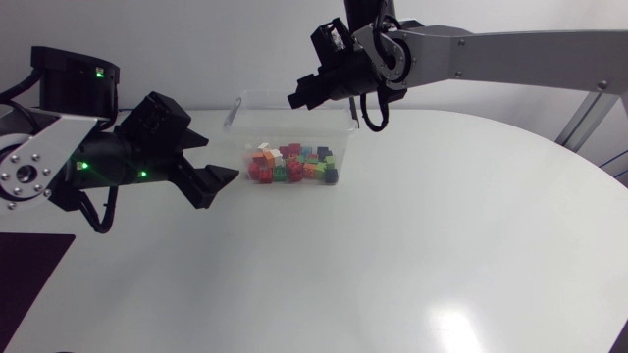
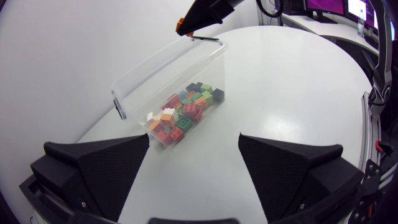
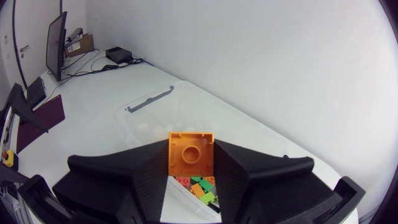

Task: Place the duplo bricks in the container

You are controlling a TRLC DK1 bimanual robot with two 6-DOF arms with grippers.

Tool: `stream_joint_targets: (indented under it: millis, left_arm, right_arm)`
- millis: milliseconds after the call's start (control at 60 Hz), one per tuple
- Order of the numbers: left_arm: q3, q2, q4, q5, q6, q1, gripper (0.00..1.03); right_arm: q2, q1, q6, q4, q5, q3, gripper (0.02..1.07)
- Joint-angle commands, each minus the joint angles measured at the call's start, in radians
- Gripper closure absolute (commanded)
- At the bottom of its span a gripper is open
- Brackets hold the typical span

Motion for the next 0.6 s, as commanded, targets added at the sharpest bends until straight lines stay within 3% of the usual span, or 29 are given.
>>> stream_joint_targets:
  millis: [0,200,267,333,583]
  left_arm:
    - [-0.041,-0.052,-0.003,-0.018,0.023,-0.021,0.04]
    - [-0.073,-0.137,-0.030,-0.050,0.022,-0.031,0.04]
    - [-0.085,-0.161,-0.038,-0.054,0.020,-0.030,0.04]
    - [-0.102,-0.190,-0.038,-0.067,0.016,-0.030,0.04]
    - [-0.153,-0.311,-0.039,-0.084,-0.061,0.004,0.04]
  right_arm:
    - [0.041,-0.006,0.012,0.023,0.011,0.041,0.71]
    - [0.140,-0.014,-0.003,0.021,0.028,0.135,0.69]
    - [0.171,-0.016,-0.004,0.015,0.034,0.167,0.45]
    - [0.199,-0.016,-0.014,0.013,0.057,0.195,0.06]
    - [0.183,-0.020,-0.017,0.021,0.080,0.184,0.06]
